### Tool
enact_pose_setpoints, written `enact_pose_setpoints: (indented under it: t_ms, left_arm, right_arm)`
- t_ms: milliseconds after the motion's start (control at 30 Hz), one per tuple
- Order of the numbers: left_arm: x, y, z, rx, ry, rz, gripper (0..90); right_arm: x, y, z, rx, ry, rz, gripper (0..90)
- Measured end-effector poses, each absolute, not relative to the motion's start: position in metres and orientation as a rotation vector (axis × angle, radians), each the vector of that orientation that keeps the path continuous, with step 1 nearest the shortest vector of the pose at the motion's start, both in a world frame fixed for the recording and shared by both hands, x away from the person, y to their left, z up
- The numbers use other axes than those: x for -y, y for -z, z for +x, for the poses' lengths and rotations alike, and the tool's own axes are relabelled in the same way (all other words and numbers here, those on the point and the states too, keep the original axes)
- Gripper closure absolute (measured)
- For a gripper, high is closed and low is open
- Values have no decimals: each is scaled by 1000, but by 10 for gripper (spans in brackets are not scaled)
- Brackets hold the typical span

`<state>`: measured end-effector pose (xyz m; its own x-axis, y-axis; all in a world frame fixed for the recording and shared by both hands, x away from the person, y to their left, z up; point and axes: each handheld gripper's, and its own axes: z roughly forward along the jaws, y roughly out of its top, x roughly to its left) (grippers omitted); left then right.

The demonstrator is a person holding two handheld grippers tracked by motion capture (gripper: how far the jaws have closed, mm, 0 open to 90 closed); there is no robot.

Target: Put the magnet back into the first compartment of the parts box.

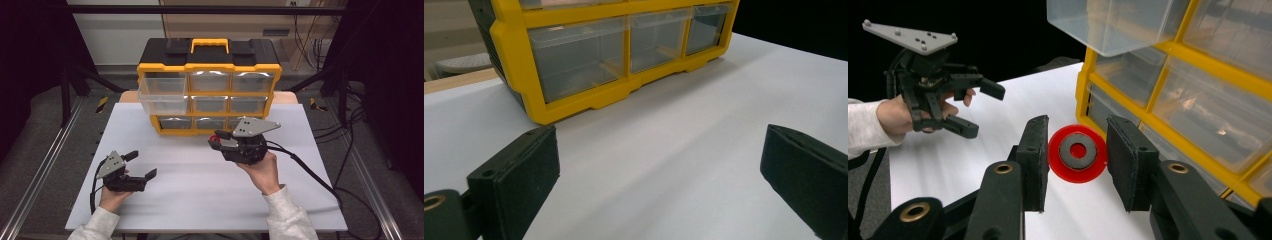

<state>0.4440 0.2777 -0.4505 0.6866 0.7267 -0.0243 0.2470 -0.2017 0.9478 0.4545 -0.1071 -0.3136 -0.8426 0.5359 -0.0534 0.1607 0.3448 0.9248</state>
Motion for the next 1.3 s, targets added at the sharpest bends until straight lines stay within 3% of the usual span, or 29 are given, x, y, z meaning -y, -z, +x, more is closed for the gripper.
enact_pose_setpoints:
  t_ms: [1300]
  left_arm:
    - [-277,450,444,-779,-528,1765,19]
  right_arm:
    - [85,263,475,-2199,-1528,591,622]
